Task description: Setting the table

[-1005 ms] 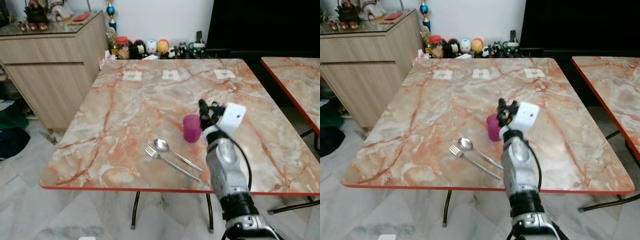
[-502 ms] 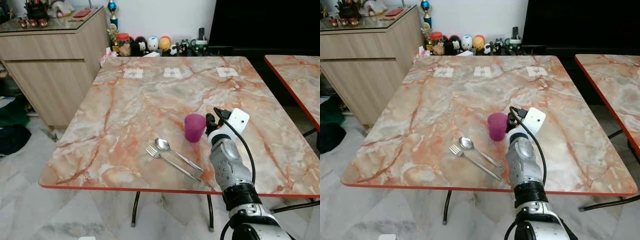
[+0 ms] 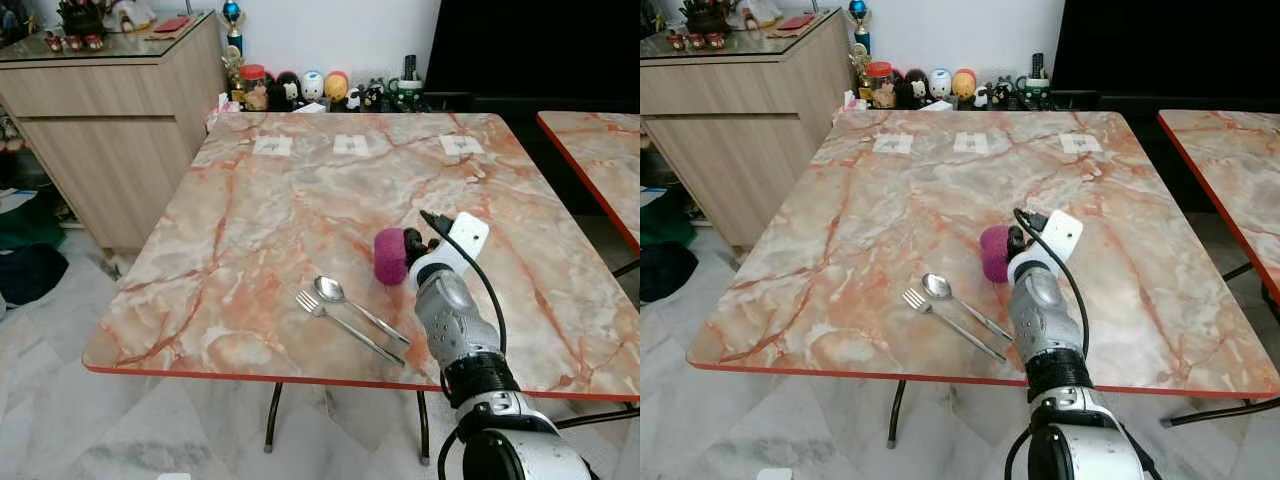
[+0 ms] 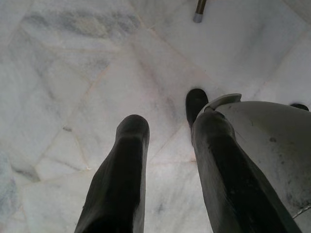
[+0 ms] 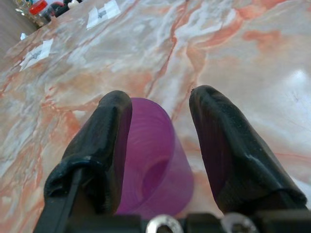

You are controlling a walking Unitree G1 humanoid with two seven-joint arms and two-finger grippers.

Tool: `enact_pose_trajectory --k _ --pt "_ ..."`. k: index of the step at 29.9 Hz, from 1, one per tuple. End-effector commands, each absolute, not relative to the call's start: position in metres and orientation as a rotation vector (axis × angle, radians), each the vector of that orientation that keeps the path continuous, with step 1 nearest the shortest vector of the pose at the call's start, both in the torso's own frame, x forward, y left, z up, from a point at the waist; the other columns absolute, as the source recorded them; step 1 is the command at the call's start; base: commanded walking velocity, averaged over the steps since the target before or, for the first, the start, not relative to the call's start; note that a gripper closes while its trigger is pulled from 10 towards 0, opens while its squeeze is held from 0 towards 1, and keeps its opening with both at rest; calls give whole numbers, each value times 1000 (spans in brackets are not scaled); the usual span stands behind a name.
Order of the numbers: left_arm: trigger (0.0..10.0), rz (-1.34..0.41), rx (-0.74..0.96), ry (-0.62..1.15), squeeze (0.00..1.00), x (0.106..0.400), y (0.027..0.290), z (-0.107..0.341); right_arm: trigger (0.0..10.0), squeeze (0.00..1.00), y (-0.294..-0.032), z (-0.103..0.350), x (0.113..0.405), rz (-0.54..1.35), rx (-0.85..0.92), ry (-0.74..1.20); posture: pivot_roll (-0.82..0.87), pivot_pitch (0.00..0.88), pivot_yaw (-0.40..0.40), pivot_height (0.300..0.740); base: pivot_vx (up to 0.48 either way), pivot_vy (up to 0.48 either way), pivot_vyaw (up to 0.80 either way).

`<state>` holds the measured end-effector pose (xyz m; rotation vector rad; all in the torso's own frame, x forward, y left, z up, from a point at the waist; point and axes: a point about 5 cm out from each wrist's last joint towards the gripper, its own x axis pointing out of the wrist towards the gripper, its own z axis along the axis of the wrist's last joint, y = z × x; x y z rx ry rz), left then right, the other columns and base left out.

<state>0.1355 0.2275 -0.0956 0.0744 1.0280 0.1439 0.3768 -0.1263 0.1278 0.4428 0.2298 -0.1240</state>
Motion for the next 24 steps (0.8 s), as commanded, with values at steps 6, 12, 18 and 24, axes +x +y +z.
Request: enact_pose_trajectory --k 6,12,18,24 --pt "10000 142 70 1052 0 131 227 -98 10000 0 -123 129 380 -106 435 263 -32 0 5 740 0 0 0" --pt "10000 141 70 1054 0 131 227 -98 10000 0 -123 127 380 -122 443 282 -34 0 6 740 0 0 0" --pt "10000 139 71 1054 0 131 227 -98 10000 0 -123 123 379 -121 442 307 -32 0 5 740 0 0 0" --pt "10000 139 72 1055 0 131 227 -98 10000 0 -122 120 378 -118 448 320 -33 0 6 740 0 0 0"
